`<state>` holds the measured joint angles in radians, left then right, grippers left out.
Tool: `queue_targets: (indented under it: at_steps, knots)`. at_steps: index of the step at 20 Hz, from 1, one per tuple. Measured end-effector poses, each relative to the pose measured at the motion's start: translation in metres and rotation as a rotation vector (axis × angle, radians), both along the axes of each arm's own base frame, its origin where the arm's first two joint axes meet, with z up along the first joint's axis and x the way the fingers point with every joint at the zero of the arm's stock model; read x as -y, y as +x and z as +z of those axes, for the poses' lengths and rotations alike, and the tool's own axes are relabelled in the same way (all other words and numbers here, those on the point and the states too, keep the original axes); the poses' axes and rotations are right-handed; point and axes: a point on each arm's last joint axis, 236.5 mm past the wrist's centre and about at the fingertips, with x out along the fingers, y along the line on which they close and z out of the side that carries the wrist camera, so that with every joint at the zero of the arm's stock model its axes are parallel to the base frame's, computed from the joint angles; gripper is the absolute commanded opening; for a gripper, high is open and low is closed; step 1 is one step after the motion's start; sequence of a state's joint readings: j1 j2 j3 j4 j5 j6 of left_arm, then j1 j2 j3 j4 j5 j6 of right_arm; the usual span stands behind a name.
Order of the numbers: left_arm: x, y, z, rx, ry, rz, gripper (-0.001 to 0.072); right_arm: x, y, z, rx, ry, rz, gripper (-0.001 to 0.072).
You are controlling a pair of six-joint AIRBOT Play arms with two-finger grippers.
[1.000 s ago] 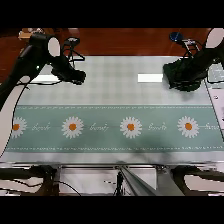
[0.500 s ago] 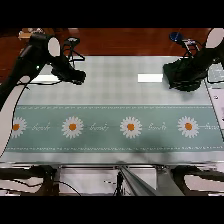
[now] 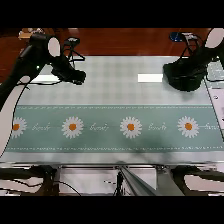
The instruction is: Fold the shirts.
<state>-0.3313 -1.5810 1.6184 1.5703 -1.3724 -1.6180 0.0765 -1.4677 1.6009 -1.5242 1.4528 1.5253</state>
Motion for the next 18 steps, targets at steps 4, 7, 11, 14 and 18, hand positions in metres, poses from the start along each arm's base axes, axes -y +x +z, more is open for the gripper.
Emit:
queue_targets:
  at_steps: [4,7,11,14,18]
  knots:
    - [0.002,0.004,0.001,0.016,-0.006,-0.001,0.0466,0.025,0.039,0.013,0.175,-0.098,-0.037,0.0409]
    - [0.002,0.007,0.002,0.029,-0.010,0.000,0.0466,0.066,0.066,0.030,0.304,-0.245,-0.103,0.0409]
    - [0.002,0.007,0.002,0.032,-0.009,-0.006,0.0467,0.120,0.084,0.022,0.345,-0.356,-0.195,0.0411]
    - [0.003,0.008,0.002,0.033,-0.008,-0.010,0.0467,0.154,0.090,-0.006,0.308,-0.363,-0.279,0.0420]
    - [0.002,0.008,0.002,0.035,-0.008,-0.010,0.0467,0.184,0.097,-0.046,0.279,-0.308,-0.388,0.0420]
